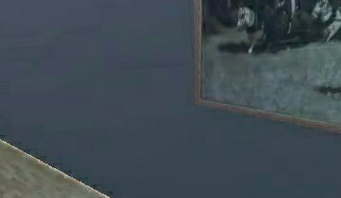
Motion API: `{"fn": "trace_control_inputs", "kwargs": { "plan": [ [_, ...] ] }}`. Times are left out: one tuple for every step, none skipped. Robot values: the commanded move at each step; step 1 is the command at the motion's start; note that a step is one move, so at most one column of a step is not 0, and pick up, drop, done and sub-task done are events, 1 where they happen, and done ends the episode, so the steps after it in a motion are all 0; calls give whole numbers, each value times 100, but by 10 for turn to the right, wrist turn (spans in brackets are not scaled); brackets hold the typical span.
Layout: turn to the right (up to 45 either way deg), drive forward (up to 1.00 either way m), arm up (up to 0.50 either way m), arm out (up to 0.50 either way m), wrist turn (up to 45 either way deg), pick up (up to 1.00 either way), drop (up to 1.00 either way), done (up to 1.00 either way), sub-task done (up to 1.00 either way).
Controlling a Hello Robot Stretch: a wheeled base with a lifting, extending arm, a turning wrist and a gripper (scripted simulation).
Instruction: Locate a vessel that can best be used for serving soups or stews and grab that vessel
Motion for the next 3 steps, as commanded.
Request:
{"fn": "trace_control_inputs", "kwargs": {
  "plan": [
    [-450,0,0,0,0,0,0,0,0],
    [-300,0,0,0,0,0,0,0,0],
    [-30,0,0,0,0,0,0,0,0]
  ]
}}
